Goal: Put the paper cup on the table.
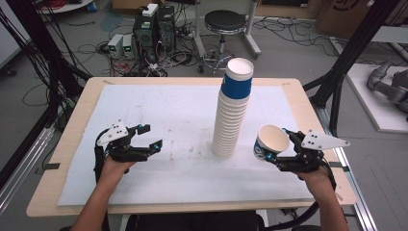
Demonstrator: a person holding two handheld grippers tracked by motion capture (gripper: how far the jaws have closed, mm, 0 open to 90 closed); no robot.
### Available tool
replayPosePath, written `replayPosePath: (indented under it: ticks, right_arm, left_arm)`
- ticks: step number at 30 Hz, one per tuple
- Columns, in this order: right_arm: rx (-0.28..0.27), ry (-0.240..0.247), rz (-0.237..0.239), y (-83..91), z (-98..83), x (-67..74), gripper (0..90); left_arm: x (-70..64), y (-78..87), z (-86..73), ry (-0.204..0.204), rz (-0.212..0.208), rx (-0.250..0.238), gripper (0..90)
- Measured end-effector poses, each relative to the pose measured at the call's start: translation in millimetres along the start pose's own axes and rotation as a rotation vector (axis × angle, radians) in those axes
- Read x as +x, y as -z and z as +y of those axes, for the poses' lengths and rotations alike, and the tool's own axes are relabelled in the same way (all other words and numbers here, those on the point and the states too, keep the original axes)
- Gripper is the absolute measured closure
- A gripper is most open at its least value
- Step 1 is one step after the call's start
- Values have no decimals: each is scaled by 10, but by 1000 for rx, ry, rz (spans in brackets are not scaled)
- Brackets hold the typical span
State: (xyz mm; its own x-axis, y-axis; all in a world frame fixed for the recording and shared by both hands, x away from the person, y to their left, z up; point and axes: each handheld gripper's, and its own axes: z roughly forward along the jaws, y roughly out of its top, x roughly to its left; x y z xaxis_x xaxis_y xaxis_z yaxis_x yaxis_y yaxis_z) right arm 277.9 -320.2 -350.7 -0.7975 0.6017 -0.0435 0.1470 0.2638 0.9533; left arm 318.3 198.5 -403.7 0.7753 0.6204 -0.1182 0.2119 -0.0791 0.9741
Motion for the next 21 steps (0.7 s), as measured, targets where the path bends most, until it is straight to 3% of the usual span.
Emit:
replayPosePath:
  ticks: [6, 14, 21]
  right_arm:
    - [25, -80, -90, -208, -123, -267, 249]
    - [96, -147, -210, -544, -231, -575, 249]
    - [164, -203, -258, -779, -392, -703, 243]
  left_arm:
    - [17, 7, -36, 3, 24, 0, 194]
    - [31, -21, -71, 10, 27, 13, 194]
    - [32, -30, -80, 7, 27, 21, 194]
